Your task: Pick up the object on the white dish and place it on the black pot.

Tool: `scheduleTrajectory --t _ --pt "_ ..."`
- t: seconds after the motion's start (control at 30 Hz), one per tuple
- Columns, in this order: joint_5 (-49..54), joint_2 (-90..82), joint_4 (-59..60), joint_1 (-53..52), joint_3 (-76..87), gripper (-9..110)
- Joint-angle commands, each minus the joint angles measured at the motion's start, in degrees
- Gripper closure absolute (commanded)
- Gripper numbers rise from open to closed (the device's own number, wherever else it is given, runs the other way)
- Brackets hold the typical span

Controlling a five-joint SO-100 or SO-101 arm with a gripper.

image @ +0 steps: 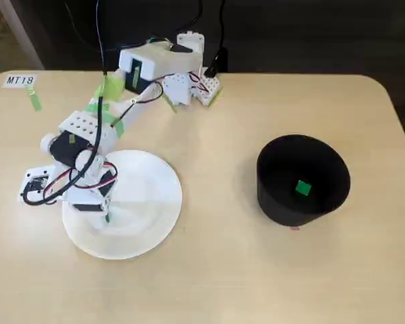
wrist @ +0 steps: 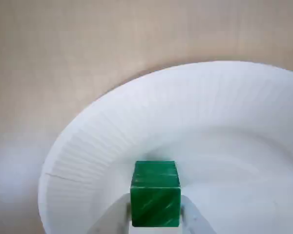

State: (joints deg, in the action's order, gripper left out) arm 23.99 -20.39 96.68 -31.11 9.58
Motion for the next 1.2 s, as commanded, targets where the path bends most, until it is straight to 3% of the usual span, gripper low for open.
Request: scheduleTrajectory --t 0.0,0.47,0.63,0.97,1.17 --pt "-0.70 -0.53 0.26 -0.97 -4.57 101" --pt "-2.20 -15.38 0.62 2.81 -3.60 101" --pt "-4.75 -34.80 0.70 6.50 12.22 101" --pt "-12.04 -65.83 0.62 26.72 38.06 101" --pt "-17.40 -68.73 0.18 44.12 42.01 101"
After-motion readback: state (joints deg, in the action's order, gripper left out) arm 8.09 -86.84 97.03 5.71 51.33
